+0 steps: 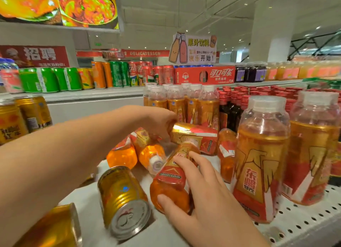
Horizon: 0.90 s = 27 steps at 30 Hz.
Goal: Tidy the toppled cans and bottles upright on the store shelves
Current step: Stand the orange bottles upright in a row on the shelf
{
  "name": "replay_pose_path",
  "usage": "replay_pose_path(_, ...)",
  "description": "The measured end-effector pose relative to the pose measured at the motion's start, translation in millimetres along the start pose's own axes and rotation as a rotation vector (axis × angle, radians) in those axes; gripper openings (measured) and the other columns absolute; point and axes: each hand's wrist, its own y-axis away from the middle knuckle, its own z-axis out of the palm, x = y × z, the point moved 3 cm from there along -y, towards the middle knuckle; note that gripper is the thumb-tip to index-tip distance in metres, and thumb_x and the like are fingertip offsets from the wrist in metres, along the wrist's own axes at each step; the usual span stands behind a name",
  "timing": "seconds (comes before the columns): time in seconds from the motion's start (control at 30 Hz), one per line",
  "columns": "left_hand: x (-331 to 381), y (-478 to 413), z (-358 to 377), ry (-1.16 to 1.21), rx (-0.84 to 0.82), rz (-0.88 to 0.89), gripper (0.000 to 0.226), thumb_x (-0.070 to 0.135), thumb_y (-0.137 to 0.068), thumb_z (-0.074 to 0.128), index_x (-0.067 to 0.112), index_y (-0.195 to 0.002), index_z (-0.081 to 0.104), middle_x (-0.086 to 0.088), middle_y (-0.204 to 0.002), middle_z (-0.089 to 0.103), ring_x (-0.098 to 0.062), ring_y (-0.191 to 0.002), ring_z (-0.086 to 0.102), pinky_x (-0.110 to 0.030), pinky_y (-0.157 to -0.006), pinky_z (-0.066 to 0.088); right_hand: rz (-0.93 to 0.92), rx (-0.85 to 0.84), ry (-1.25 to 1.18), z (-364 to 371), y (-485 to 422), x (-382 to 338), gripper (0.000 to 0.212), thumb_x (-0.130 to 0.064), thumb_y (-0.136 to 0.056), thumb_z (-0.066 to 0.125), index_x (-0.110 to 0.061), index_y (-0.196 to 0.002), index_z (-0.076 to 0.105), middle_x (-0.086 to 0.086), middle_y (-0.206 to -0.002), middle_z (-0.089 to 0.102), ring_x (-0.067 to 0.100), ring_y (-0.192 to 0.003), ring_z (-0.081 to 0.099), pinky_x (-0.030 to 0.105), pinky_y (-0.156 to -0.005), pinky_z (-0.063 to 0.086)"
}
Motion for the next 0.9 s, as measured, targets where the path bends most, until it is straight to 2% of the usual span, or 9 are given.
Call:
replay_pose_path(0.07, -6.3, -0.4, -10.7, 0.068, 0.029, 0.02, 0.066, 0.028, -0.083, 0.083, 0.024, -0.143, 0.054, 0.0, -0.131, 0.064, -0.017, -0.109, 0.064, -0.03, -0.093, 0.053, -0.013, 0.011, 0.002, -1.2, 1.3, -1.6, 0.075, -0.083, -0.078, 0.045, -0.065, -0.131, -0.005, -0.038, -0.145, -0.008, 0.0, -0.144, 0.006, 0.031, -0.114, 0.028)
replay_pose_path(0.2, -11.6, 0.8, -36.4, 0.157, 0.098, 0.06, 0.072, 0.04, -0.079, 0.085, 0.035, -0.141, 0.051, 0.015, -0.13, 0.051, -0.013, -0.118, 0.055, -0.03, -0.096, 0.048, -0.031, 0.021, -0.002, -0.1, 2.3, -1.2, 0.075, -0.085, -0.076, 0.043, -0.066, -0.132, -0.002, -0.035, -0.148, -0.005, 0.001, -0.144, 0.008, 0.033, -0.113, 0.03)
replay_pose_path(0.4, -14.4, 0.7, -49.9, 0.287, 0.168, 0.061, 0.055, 0.042, -0.077, 0.086, 0.048, -0.121, 0.054, 0.012, -0.132, 0.049, -0.009, -0.11, 0.056, -0.026, -0.081, 0.049, -0.057, 0.058, -0.03, 1.4, 1.8, 2.2, 0.073, -0.082, -0.078, 0.041, -0.064, -0.136, 0.001, -0.035, -0.151, -0.002, -0.001, -0.144, 0.008, 0.033, -0.111, 0.029)
replay_pose_path(0.5, -11.6, -3.3, -51.4, 0.332, 0.206, 0.025, 0.068, 0.044, -0.077, 0.086, 0.045, -0.133, 0.048, 0.007, -0.131, 0.051, -0.015, -0.111, 0.058, -0.034, -0.094, 0.051, -0.06, 0.051, -0.041, 0.3, 1.9, 2.0, 0.072, -0.08, -0.079, 0.04, -0.064, -0.136, -0.001, -0.035, -0.152, -0.002, -0.001, -0.144, 0.009, 0.033, -0.112, 0.028)
replay_pose_path(0.63, -6.8, -13.5, -44.0, 0.421, 0.267, 0.031, 0.081, 0.045, -0.081, 0.082, 0.038, -0.149, 0.039, 0.007, -0.117, 0.056, -0.007, -0.101, 0.06, -0.021, -0.075, 0.047, -0.071, 0.086, -0.042, -3.6, 4.1, -2.4, 0.075, -0.077, -0.082, 0.043, -0.059, -0.141, 0.0, -0.033, -0.152, 0.003, -0.006, -0.142, 0.01, 0.021, -0.11, 0.022)
replay_pose_path(0.67, -7.3, -15.4, -40.1, 0.455, 0.285, 0.03, 0.081, 0.043, -0.083, 0.081, 0.038, -0.15, 0.038, 0.005, -0.121, 0.057, -0.009, -0.103, 0.06, -0.02, -0.075, 0.046, -0.103, 0.143, -0.012, -5.5, 6.2, -5.1, 0.072, -0.076, -0.083, 0.043, -0.057, -0.143, 0.007, -0.033, -0.152, 0.01, -0.008, -0.14, 0.015, 0.013, -0.106, 0.022)
replay_pose_path(0.73, -11.4, -17.9, -33.0, 0.525, 0.314, 0.026, 0.079, 0.041, -0.084, 0.08, 0.04, -0.151, 0.038, 0.001, -0.131, 0.055, -0.013, -0.11, 0.059, -0.023, -0.079, 0.048, -0.182, 0.297, 0.049, -12.4, 13.3, -11.1, 0.058, -0.069, -0.086, 0.047, -0.049, -0.14, 0.038, -0.029, -0.144, 0.035, -0.009, -0.129, 0.037, 0.004, -0.094, 0.031)
replay_pose_path(0.8, -12.7, -15.8, -28.3, 0.563, 0.316, 0.032, 0.077, 0.041, -0.085, 0.079, 0.042, -0.151, 0.038, -0.001, -0.138, 0.054, -0.013, -0.112, 0.058, -0.025, -0.084, 0.05, -0.262, 0.483, 0.004, -20.9, 25.4, -9.5, 0.035, -0.051, -0.09, 0.054, -0.035, -0.12, 0.064, -0.022, -0.122, 0.058, -0.002, -0.108, 0.058, 0.011, -0.081, 0.049)
replay_pose_path(0.9, -9.5, -11.3, -26.2, 0.532, 0.34, 0.038, 0.074, 0.046, -0.087, 0.076, 0.035, -0.15, 0.039, 0.0, -0.143, 0.05, -0.007, -0.106, 0.057, -0.021, -0.078, 0.05, -0.278, 0.743, -0.036, -42.3, 50.9, 10.2, 0.012, -0.034, -0.091, 0.06, -0.03, -0.096, 0.069, -0.017, -0.095, 0.061, 0.006, -0.083, 0.061, 0.021, -0.066, 0.049)
